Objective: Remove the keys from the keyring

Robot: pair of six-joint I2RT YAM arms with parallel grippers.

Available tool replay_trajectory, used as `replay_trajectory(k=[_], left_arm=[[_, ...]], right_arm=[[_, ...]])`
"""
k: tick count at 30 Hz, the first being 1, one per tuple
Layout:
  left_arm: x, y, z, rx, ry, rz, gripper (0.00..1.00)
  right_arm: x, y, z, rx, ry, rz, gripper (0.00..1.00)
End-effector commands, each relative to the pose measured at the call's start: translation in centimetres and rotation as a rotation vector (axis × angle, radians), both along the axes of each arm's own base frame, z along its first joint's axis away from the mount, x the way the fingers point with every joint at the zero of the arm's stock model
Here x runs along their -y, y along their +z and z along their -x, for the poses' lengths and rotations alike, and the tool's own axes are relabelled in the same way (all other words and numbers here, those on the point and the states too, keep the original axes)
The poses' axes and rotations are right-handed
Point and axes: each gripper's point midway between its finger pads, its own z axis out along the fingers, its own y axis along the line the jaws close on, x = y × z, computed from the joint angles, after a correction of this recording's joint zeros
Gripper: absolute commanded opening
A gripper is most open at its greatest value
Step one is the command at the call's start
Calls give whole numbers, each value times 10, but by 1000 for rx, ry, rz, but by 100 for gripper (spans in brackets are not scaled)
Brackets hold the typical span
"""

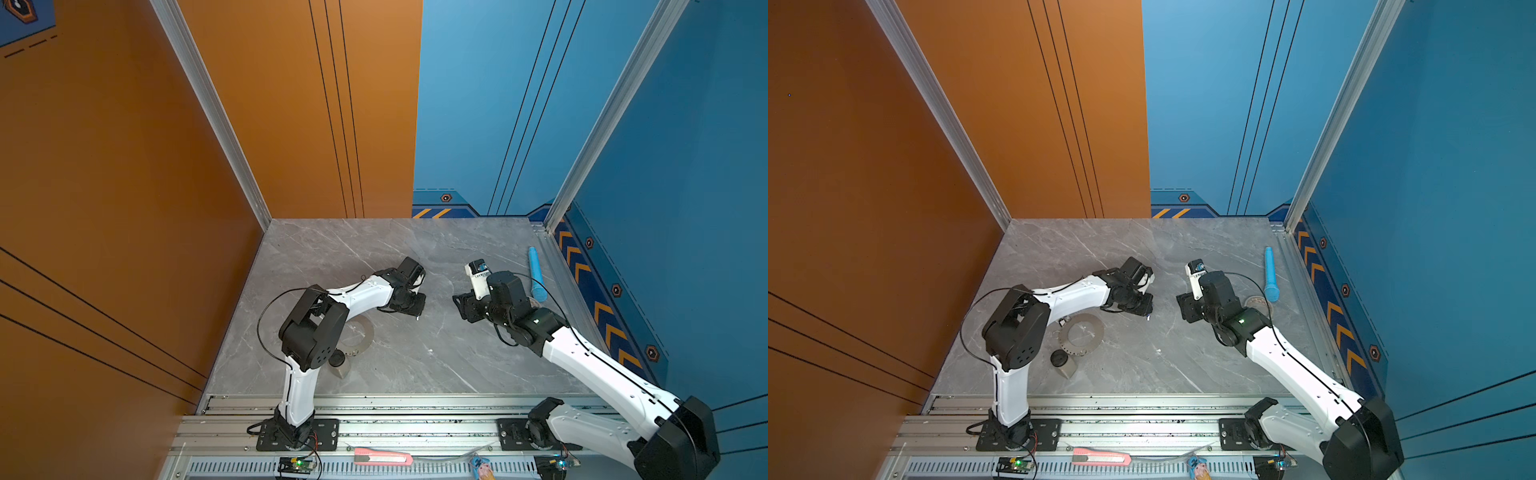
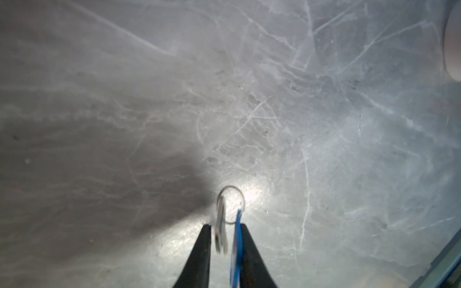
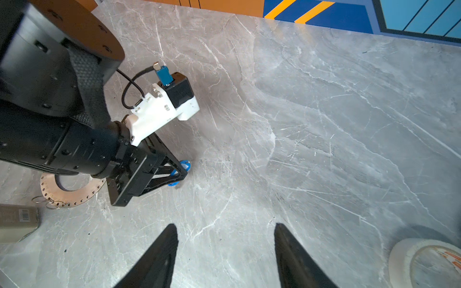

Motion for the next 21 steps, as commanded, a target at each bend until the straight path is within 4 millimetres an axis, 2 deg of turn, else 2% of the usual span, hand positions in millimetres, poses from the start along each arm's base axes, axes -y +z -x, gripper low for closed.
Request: replay_trajectory(k=[1, 3, 5, 9, 11, 14, 21], left_arm=[[4, 17, -4, 19, -12, 14, 35], [5, 25, -3, 25, -20, 27, 41], [3, 34, -2, 36, -28, 28, 43], [-13, 54, 2, 62, -34, 1, 51], [-30, 63, 7, 91, -46, -58, 57], [-65, 67, 21, 91, -48, -168, 61], [-136, 55, 58, 34, 54, -324, 63]], right_arm=[[10, -3, 2, -16, -45, 7, 64], [10, -2, 0, -17, -49, 4, 64], [9, -1, -2, -22, -46, 0, 64], [6, -2, -5, -28, -37, -3, 64], [3, -3, -6, -33, -28, -10, 64], [-4, -4, -6, -44, -9, -32, 64], [-14, -1, -3, -61, 26, -81, 67]])
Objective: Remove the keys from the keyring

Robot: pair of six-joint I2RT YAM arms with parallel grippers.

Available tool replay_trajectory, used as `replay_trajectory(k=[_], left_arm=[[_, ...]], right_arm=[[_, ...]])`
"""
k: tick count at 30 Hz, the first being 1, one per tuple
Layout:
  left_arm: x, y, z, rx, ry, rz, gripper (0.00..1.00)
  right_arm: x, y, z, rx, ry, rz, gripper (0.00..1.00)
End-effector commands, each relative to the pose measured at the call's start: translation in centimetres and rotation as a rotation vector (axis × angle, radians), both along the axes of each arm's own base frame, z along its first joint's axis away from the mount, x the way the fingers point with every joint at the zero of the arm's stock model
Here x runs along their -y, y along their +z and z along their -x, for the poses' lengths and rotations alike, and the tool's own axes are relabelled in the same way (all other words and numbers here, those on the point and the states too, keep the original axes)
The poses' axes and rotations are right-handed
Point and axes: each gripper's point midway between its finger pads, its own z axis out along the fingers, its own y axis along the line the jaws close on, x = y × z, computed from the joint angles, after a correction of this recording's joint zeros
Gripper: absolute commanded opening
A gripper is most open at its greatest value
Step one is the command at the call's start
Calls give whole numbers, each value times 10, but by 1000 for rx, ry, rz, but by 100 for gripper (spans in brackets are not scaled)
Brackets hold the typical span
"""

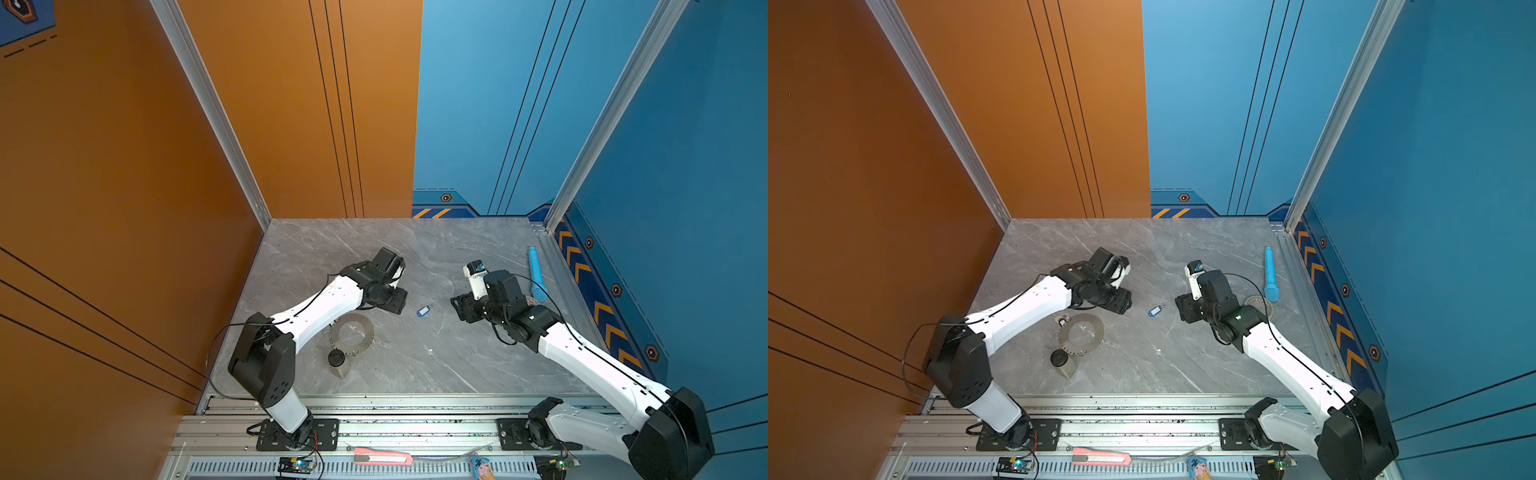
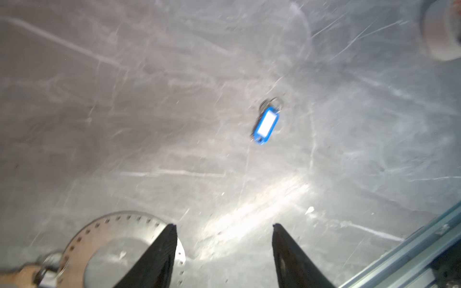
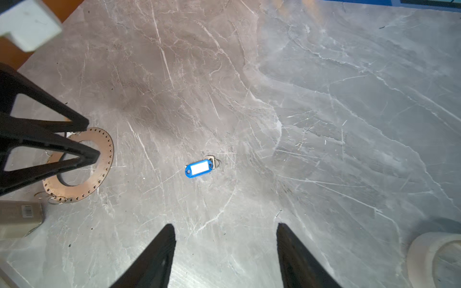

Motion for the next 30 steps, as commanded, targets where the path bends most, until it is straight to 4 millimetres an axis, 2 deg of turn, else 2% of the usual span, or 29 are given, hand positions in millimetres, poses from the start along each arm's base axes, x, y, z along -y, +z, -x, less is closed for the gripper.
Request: replay_trajectory(k=[1, 5, 8, 9, 12, 17, 20, 23, 30], left_arm=[[-47, -28, 28, -91, 51, -164, 63], [-66, -45, 49, -131, 61, -222, 63], [-75, -54, 57, -160, 68, -231, 64], [-82, -63, 65, -187, 70, -246, 64], [-98, -71, 68, -217, 112, -249, 64], [-122, -67, 57, -210, 217, -173, 64], [-144, -62, 50, -202, 301, -126, 64], [-160, -66, 46, -215, 377, -46, 63], [-173, -87, 37, -272, 444, 95, 60]], right_arm=[[-11, 15, -2, 5, 20, -63, 67], [-17, 13, -1, -14, 38, -76, 67], [-23, 11, -1, -23, 52, -86, 68], [-25, 11, -1, -27, 56, -88, 68], [-34, 9, 0, -43, 73, -104, 69], [-52, -2, 3, -101, 75, -156, 73], [-68, -9, 7, -131, 74, -192, 73], [-85, -18, 10, -171, 64, -247, 72], [-135, -43, 23, -278, 91, -335, 71]])
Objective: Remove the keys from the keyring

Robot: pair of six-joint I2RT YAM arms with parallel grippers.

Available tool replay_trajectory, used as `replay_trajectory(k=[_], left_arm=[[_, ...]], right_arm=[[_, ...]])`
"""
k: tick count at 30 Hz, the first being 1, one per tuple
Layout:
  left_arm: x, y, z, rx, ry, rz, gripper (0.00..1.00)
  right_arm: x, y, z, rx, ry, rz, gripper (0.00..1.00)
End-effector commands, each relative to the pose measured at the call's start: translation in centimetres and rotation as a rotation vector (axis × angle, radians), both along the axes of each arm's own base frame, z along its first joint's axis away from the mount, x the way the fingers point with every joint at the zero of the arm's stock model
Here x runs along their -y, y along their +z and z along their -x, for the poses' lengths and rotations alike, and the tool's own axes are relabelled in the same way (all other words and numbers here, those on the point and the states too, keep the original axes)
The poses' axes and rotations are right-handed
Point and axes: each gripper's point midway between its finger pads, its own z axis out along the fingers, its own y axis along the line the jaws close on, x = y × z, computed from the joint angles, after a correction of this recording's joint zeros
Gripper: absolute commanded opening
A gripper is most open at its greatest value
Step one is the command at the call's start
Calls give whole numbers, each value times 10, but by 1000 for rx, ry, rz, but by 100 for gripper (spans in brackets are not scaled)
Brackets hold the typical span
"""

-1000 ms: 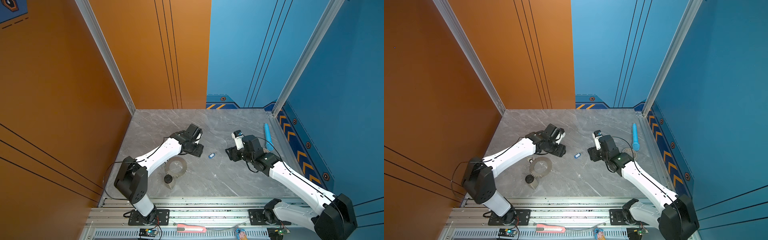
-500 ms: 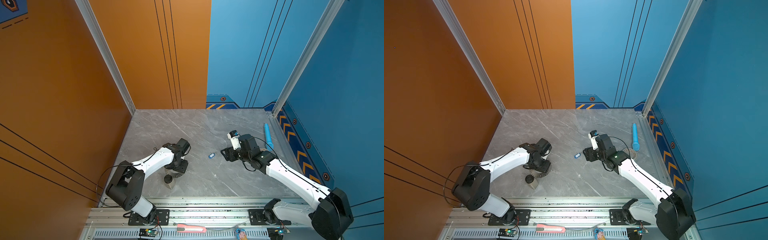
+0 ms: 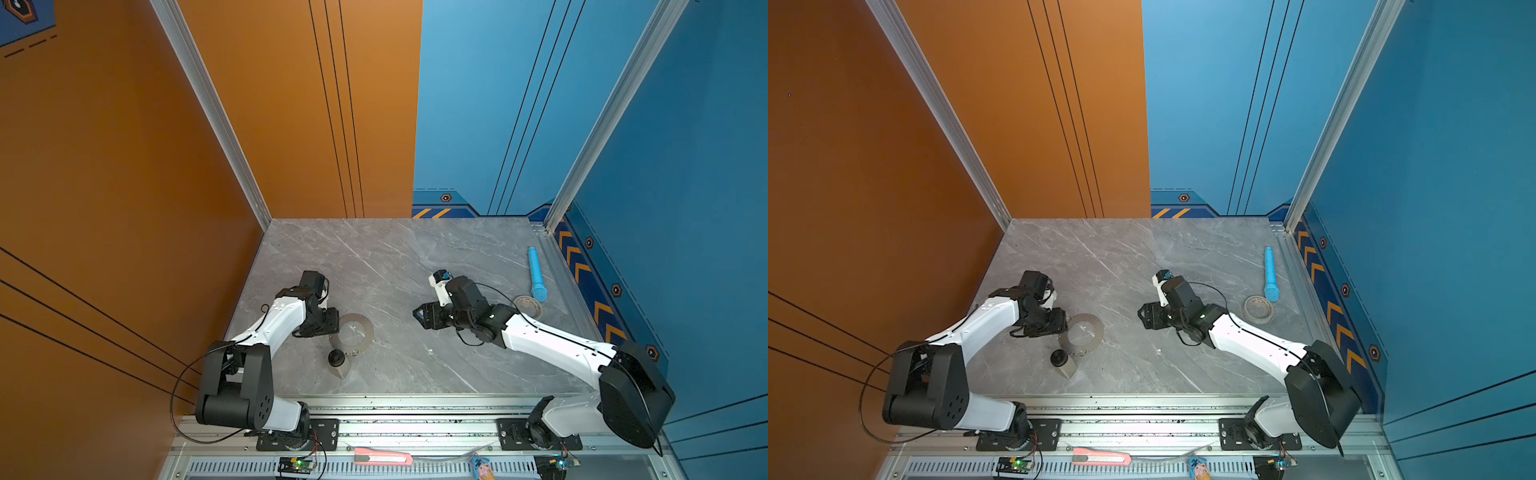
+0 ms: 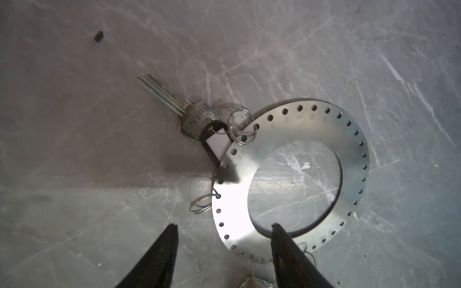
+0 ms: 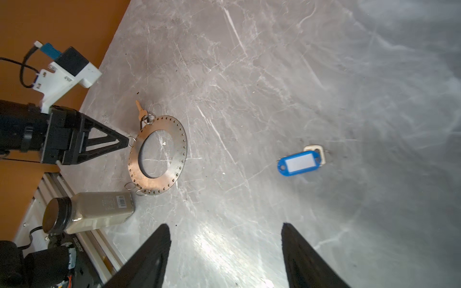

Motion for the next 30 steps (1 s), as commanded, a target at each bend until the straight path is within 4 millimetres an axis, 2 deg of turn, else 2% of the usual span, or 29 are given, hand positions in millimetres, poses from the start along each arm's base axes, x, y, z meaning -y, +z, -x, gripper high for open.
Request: replay_trajectory(k=[1, 12, 20, 24, 27, 30], left_arm=[[10, -8, -6, 5, -23, 105, 60], [22, -25, -4, -37, -14, 206, 57], [35, -32, 7, -71, -12, 269, 56], [34, -25, 6, -49, -20, 264, 56], [31, -14, -2, -11, -4, 267, 56], [21, -10, -6, -3, -2, 234, 56]], right_arm=[[-26, -4, 2, -56, -6, -96, 71], [-80, -48, 14, -203, 101, -154, 67], [-102, -73, 14, -272, 116, -165, 65], [-106, -82, 11, -287, 101, -161, 65], [-110, -88, 9, -305, 92, -167, 64], [-113, -92, 8, -316, 91, -170, 64]])
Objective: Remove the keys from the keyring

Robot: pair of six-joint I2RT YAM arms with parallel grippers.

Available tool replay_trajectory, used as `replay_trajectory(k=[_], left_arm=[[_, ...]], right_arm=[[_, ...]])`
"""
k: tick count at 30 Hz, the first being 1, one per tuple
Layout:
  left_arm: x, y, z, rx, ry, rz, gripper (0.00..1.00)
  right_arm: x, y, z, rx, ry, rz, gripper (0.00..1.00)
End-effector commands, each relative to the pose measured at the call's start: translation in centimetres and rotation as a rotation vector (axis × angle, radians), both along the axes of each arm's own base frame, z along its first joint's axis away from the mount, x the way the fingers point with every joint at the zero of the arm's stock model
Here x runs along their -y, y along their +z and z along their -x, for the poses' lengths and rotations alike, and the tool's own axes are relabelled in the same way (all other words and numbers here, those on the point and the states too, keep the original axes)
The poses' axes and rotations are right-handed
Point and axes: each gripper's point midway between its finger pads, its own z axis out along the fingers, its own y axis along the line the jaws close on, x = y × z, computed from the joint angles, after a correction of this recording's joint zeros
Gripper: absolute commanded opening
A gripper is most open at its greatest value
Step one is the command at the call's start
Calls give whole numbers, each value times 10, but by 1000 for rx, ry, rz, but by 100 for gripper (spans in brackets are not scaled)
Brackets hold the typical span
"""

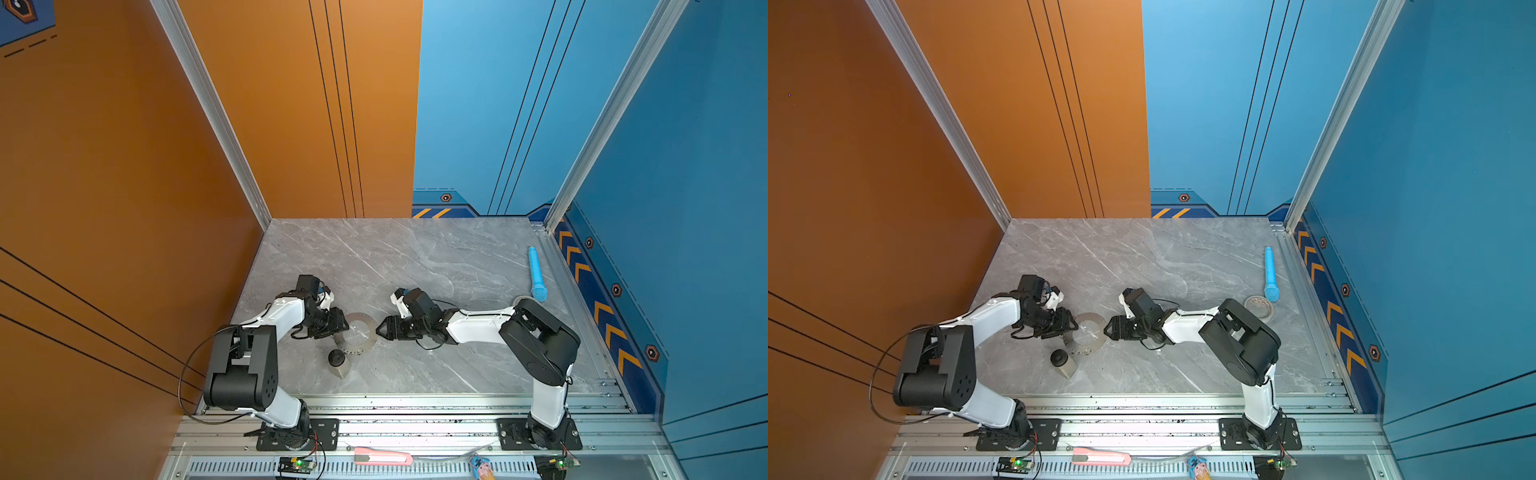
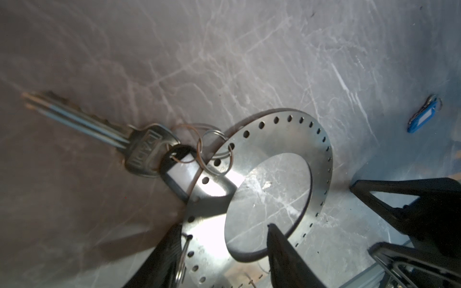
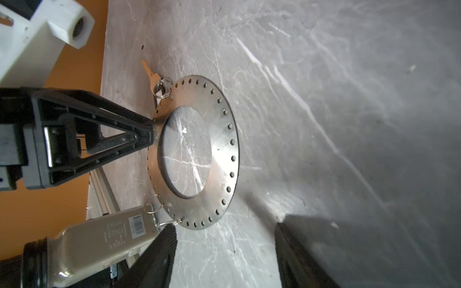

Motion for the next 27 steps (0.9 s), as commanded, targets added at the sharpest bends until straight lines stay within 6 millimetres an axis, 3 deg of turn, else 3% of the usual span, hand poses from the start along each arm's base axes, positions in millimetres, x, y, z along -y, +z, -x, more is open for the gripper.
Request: replay_trajectory(k=[1, 9, 13, 27], left_arm=[[-13, 6, 3, -8, 4, -44, 56], [-21, 3, -9, 22, 2, -67, 56], [-8, 0, -13, 12, 0, 4, 54], [26, -13, 3, -60, -35, 133, 52]], right_arm=[[-9, -4, 0, -24, 0, -13, 64], [-16, -10, 0, -49, 14, -18, 64], [-23, -10, -1, -61, 23, -36, 64], [-31, -18, 5, -93, 43, -65, 63]])
